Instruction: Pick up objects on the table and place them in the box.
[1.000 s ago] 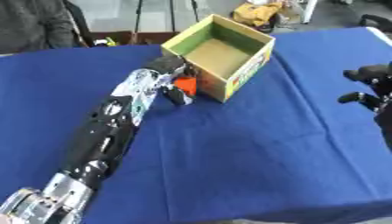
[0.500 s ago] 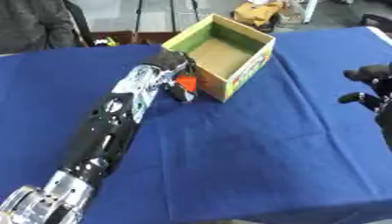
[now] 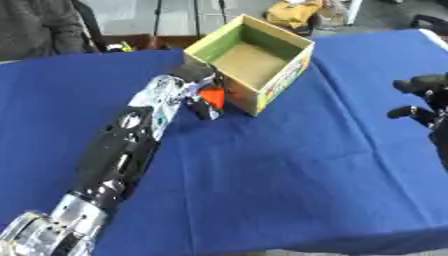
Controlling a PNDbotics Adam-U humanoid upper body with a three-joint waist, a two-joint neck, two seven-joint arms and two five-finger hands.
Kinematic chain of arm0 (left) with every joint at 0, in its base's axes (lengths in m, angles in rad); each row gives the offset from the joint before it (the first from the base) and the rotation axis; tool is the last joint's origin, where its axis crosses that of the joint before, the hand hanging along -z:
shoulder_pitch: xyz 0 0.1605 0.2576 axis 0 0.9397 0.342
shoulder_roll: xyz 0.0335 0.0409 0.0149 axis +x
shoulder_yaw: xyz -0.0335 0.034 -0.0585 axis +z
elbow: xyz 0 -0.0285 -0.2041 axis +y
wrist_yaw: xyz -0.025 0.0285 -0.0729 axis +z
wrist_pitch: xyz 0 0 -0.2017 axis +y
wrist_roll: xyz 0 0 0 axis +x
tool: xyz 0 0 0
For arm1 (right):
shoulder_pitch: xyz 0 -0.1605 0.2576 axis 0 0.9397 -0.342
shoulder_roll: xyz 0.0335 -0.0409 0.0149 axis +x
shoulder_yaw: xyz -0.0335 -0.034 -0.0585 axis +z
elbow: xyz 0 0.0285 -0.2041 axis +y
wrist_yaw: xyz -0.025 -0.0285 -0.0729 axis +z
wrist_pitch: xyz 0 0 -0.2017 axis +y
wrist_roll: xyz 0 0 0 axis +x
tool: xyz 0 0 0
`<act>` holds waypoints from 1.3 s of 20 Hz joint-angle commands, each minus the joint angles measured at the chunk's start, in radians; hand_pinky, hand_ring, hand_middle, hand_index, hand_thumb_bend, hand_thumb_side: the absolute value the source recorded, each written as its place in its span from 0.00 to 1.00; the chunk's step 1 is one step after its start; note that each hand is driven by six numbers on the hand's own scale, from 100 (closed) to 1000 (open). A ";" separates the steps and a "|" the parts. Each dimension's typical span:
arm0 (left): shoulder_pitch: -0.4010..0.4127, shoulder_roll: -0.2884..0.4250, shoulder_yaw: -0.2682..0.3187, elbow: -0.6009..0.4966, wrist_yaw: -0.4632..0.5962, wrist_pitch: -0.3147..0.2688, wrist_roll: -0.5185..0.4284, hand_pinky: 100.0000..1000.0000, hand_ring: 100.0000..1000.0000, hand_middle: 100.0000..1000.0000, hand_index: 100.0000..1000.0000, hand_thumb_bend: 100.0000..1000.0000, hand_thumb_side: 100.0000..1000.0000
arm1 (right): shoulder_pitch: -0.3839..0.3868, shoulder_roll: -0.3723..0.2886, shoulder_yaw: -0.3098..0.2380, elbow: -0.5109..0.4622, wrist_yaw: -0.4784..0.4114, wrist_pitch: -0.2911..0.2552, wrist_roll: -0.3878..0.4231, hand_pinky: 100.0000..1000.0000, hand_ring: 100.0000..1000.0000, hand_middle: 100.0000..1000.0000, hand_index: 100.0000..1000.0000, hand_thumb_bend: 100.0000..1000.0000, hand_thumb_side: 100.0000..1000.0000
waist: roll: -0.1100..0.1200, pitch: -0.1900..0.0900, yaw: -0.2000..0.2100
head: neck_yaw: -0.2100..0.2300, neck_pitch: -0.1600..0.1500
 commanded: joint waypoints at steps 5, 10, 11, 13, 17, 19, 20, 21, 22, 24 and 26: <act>-0.032 0.038 0.010 0.012 -0.021 -0.031 -0.071 0.80 0.80 0.74 0.82 0.57 0.06 | -0.009 -0.006 -0.003 -0.012 0.000 -0.002 0.004 0.51 0.82 0.55 0.63 0.00 0.69 | -0.003 -0.012 0.002 | -0.001 0.005; -0.033 0.041 0.013 0.019 -0.034 -0.035 -0.089 0.78 0.79 0.74 0.82 0.45 0.00 | -0.009 -0.006 -0.003 -0.012 0.000 -0.002 0.004 0.51 0.82 0.55 0.63 0.00 0.69 | -0.004 -0.012 0.002 | -0.001 0.005; -0.033 0.042 0.014 0.024 -0.042 -0.035 -0.094 0.77 0.79 0.73 0.83 0.44 0.00 | -0.009 -0.006 -0.003 -0.012 0.000 -0.002 0.004 0.51 0.82 0.55 0.63 0.00 0.69 | -0.004 -0.011 0.002 | -0.001 0.005; -0.035 0.042 0.016 0.030 -0.055 -0.037 -0.104 0.73 0.78 0.73 0.82 0.42 0.00 | -0.009 -0.006 -0.003 -0.012 0.000 -0.002 0.005 0.51 0.82 0.55 0.63 0.00 0.69 | -0.005 -0.011 0.002 | -0.001 0.004; -0.033 0.041 0.023 0.036 -0.060 -0.038 -0.100 0.63 0.70 0.66 0.80 0.38 0.00 | -0.009 -0.005 -0.003 -0.011 0.001 -0.003 0.005 0.51 0.82 0.55 0.63 0.00 0.69 | -0.006 -0.011 0.003 | -0.001 0.004; -0.033 0.039 0.023 0.038 -0.059 -0.039 -0.093 0.55 0.60 0.61 0.79 0.37 0.00 | -0.009 -0.005 -0.003 -0.011 0.001 -0.002 0.005 0.51 0.82 0.55 0.63 0.00 0.69 | -0.006 -0.011 0.003 | -0.001 0.004; -0.032 0.038 0.023 0.039 -0.057 -0.040 -0.090 0.52 0.57 0.59 0.79 0.36 0.00 | -0.009 -0.005 -0.003 -0.010 0.001 -0.002 0.005 0.51 0.82 0.55 0.63 0.00 0.69 | -0.006 -0.010 0.003 | 0.000 0.004; -0.032 0.037 0.024 0.041 -0.055 -0.040 -0.087 0.49 0.53 0.56 0.78 0.35 0.00 | -0.009 -0.005 -0.003 -0.010 0.001 -0.002 0.005 0.51 0.82 0.55 0.63 0.00 0.69 | -0.007 -0.010 0.003 | 0.000 0.004; -0.032 0.036 0.024 0.042 -0.052 -0.042 -0.084 0.48 0.51 0.55 0.78 0.34 0.00 | -0.009 -0.005 -0.003 -0.010 0.002 -0.002 0.005 0.51 0.82 0.55 0.63 0.00 0.69 | -0.007 -0.010 0.002 | 0.001 0.004; -0.030 0.034 0.024 0.044 -0.049 -0.042 -0.076 0.42 0.44 0.48 0.77 0.33 0.00 | -0.009 -0.004 -0.004 -0.010 0.002 -0.002 0.005 0.51 0.82 0.55 0.63 0.00 0.69 | -0.007 -0.010 0.002 | 0.001 0.004; -0.027 0.033 0.024 0.045 -0.044 -0.042 -0.064 0.36 0.40 0.43 0.75 0.31 0.00 | -0.009 -0.004 -0.004 -0.009 0.003 -0.003 0.005 0.51 0.82 0.55 0.63 0.00 0.69 | -0.007 -0.010 0.002 | 0.000 0.004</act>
